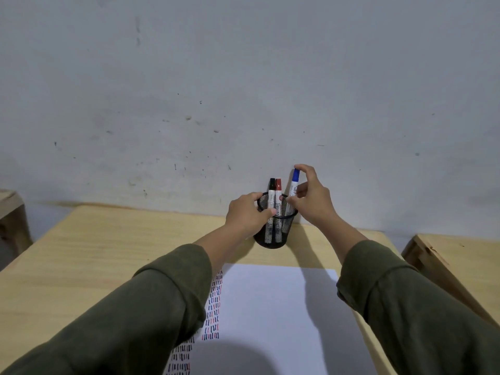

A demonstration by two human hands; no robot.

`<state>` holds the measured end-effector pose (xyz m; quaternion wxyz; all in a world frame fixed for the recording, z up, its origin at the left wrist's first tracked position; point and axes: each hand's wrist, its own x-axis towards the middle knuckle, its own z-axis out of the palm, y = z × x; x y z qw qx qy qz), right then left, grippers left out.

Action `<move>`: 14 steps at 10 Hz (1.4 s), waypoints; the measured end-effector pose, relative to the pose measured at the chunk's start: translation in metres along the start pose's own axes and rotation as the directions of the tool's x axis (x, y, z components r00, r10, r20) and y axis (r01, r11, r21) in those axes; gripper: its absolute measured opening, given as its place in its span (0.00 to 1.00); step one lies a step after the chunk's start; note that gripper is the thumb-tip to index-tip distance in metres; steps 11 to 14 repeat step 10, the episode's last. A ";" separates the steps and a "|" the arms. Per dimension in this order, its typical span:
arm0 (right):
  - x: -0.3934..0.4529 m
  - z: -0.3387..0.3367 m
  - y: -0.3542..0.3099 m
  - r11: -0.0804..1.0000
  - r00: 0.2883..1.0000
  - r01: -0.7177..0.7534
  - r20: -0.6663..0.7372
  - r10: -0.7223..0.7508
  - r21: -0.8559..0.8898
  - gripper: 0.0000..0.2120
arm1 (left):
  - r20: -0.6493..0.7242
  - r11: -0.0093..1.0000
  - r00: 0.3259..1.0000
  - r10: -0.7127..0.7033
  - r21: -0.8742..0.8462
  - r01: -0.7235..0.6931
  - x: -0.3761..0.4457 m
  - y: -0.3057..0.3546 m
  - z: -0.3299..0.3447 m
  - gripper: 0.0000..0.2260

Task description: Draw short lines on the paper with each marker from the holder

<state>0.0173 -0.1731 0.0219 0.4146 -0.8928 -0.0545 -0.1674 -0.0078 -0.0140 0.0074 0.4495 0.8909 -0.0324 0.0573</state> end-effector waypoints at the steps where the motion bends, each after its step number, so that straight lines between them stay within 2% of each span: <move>1: -0.001 0.004 0.006 1.000 1.000 -0.005 0.013 0.005 -0.019 0.30 | 0.006 1.000 1.000 0.004 -0.008 -0.004 -0.001 -0.001 0.000 0.24; 3: 0.001 0.007 0.010 0.997 0.999 0.003 0.040 0.000 -0.074 0.26 | 0.000 0.999 1.000 -0.005 -0.048 0.005 -0.001 0.000 0.001 0.24; 4: 0.002 0.008 0.010 0.997 0.999 0.000 0.046 0.004 -0.078 0.28 | -0.001 0.998 1.000 -0.009 -0.059 0.009 -0.001 -0.001 0.001 0.23; 6: -0.001 0.008 0.011 0.999 1.000 -0.022 0.008 0.023 -0.034 0.30 | 0.005 0.999 1.000 -0.014 -0.051 0.014 0.000 -0.003 0.002 0.25; 10: -0.007 -0.002 -0.005 0.999 0.998 -0.026 -0.064 0.027 0.024 0.25 | -0.035 0.998 0.999 -0.027 -0.054 0.025 -0.004 -0.002 -0.001 0.26; 14: -0.007 -0.002 -0.005 0.999 0.998 -0.026 -0.064 0.027 0.024 0.25 | -0.035 0.998 0.999 -0.027 -0.054 0.025 -0.004 -0.002 -0.001 0.26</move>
